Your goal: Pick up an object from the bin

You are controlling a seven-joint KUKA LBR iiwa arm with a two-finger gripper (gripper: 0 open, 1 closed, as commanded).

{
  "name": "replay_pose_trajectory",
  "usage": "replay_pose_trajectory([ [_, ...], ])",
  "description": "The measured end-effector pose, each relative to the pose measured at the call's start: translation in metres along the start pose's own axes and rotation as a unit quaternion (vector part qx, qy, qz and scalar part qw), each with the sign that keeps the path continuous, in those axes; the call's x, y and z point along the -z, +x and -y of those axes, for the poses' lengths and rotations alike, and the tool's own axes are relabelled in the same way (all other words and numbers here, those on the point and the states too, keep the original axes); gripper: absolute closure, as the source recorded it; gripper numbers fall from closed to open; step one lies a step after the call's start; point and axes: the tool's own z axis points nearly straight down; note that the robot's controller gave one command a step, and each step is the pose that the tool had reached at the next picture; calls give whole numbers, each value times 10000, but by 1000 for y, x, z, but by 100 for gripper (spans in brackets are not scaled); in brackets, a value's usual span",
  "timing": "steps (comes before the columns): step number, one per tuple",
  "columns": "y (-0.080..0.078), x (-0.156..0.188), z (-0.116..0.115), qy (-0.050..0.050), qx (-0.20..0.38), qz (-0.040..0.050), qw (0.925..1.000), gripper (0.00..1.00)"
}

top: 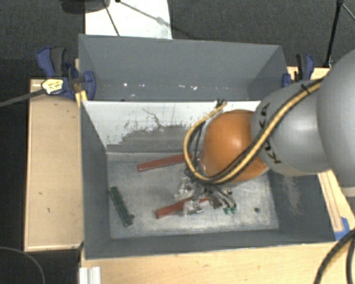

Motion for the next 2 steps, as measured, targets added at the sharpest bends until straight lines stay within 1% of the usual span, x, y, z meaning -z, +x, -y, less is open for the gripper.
replay_pose_trajectory([
  [1,0,0,0,-1,-9,0,10000,100],
  [2,-6,133,10,3,93,-4,10000,100],
])
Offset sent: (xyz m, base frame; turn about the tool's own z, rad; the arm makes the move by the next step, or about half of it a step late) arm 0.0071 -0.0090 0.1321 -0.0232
